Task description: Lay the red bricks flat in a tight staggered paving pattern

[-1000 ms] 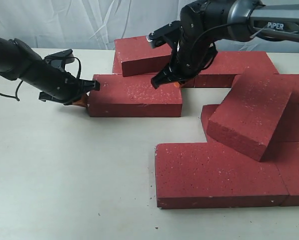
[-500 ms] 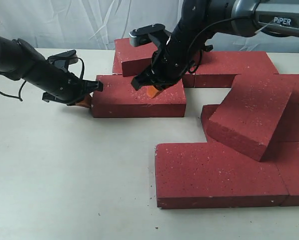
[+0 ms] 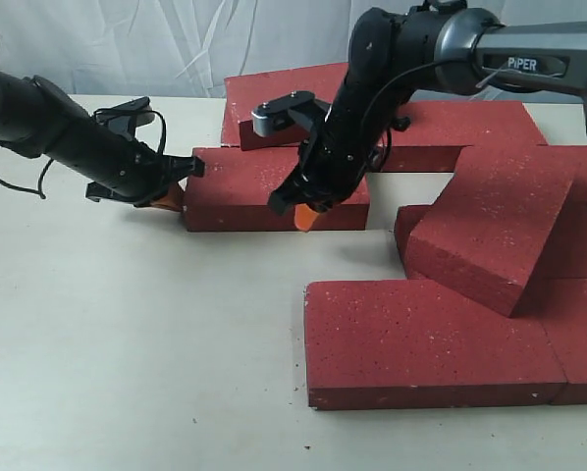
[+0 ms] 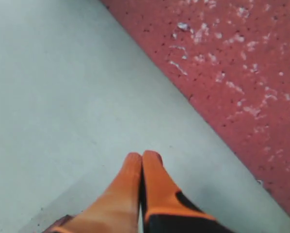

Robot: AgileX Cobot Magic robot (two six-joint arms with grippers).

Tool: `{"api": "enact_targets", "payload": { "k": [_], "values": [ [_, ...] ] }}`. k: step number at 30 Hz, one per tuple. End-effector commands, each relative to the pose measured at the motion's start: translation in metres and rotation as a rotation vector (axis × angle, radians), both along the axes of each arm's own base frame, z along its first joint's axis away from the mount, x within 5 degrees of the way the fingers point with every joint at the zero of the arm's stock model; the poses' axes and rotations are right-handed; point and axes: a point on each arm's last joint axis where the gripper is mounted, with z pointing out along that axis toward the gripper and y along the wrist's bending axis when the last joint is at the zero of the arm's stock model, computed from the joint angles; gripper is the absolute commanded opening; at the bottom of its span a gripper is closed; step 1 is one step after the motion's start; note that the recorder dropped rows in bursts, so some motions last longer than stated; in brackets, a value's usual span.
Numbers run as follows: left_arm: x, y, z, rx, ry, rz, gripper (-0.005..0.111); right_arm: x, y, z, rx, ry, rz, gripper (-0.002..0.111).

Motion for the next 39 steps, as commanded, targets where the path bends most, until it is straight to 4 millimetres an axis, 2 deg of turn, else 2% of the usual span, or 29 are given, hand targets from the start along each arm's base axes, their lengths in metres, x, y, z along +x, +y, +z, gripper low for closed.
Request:
{"api": "enact_targets", "payload": {
  "k": [1,10,18,20,22,25,27,29,33,35,39],
  "values": [
    [0.0,-0.007,-0.001,-0.011,0.006,-0.014,0.0,0.007,-0.003,-0.013,-0.033,-0.037,0.008,-0.001],
    [-0.002,-0.022,-0.001,-0.006,-0.024,-0.036,0.0,0.015,-0.006,-0.015,-0.062,-0.105,-0.042,-0.001],
    [0.0,-0.025,0.0,0.01,-0.054,-0.021,0.0,0.021,-0.012,-0.016,-0.128,-0.156,-0.078,-0.001],
    [0.002,-0.022,-0.001,0.037,-0.079,-0.019,0.0,0.024,-0.013,-0.015,-0.139,-0.196,-0.092,-0.001],
    [0.006,-0.008,0.004,0.052,-0.095,-0.005,0.0,0.026,-0.012,-0.015,-0.12,-0.209,-0.127,-0.001],
    [0.008,0.016,0.021,0.043,-0.102,0.011,0.0,0.027,-0.007,-0.013,-0.054,-0.203,-0.169,-0.001],
    [0.007,0.021,0.025,0.044,-0.097,-0.002,0.0,0.029,-0.007,-0.013,-0.051,-0.221,-0.169,-0.001],
    [0.004,0.017,0.025,0.032,-0.082,-0.016,0.0,0.028,-0.009,-0.012,-0.077,-0.219,-0.153,-0.001],
    [0.003,-0.004,0.013,-0.003,-0.077,-0.039,0.0,0.022,-0.011,-0.008,-0.092,-0.167,-0.153,-0.001],
    [0.007,-0.012,0.008,0.007,-0.111,-0.045,0.0,0.017,-0.01,-0.001,-0.081,-0.134,-0.154,-0.001],
    [0.009,-0.014,0.008,0.008,-0.13,-0.022,0.0,0.011,-0.012,0.02,-0.079,-0.139,-0.143,-0.001]
  ]
}}
